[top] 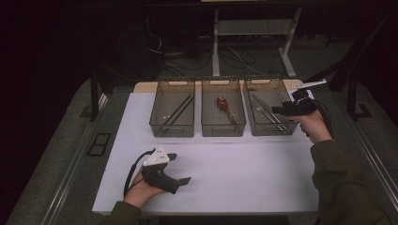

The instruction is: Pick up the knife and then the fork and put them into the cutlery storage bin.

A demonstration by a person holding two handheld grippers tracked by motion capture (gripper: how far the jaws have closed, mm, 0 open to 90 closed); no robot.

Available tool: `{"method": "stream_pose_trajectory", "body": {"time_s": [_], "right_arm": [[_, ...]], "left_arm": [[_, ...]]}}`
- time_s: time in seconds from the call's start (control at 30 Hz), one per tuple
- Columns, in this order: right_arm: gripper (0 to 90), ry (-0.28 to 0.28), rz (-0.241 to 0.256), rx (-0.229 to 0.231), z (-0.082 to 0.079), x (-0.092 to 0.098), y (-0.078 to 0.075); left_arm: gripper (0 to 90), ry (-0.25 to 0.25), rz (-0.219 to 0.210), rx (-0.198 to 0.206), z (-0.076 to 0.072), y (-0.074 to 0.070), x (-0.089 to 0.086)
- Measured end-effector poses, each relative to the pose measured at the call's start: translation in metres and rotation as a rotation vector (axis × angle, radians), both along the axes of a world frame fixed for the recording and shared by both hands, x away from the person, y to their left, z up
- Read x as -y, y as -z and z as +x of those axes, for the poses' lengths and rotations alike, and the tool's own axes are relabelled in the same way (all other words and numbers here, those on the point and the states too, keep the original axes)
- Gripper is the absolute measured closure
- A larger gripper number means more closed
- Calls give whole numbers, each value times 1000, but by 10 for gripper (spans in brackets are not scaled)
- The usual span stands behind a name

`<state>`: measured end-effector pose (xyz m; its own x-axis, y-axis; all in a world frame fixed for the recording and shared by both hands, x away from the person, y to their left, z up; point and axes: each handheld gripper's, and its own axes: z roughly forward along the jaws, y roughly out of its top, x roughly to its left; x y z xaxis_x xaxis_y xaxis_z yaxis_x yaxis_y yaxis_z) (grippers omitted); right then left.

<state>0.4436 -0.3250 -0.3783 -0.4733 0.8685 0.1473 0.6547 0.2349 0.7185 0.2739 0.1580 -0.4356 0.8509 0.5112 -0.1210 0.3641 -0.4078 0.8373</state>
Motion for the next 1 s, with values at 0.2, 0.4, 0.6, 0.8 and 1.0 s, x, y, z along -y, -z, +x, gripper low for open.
{"method": "stream_pose_trajectory", "body": {"time_s": [0.2, 0.4, 0.6, 0.8, 1.0], "right_arm": [[314, 3, 41, 49, -14, 0, -3], [282, -23, 55, 95, -30, -3, -4], [265, -78, 80, 132, -47, -14, -8], [247, -129, 83, 161, -65, -27, -6], [244, -175, 88, 174, -85, -37, -2]], "left_arm": [[0, -6, 5, 1, 3, 1, -1], [0, -15, 1, 0, 6, 1, -1], [0, -17, -12, -3, 7, 0, -2], [0, -12, -14, -1, 5, -1, -2], [0, -7, -18, 3, 4, -1, -2]]}}
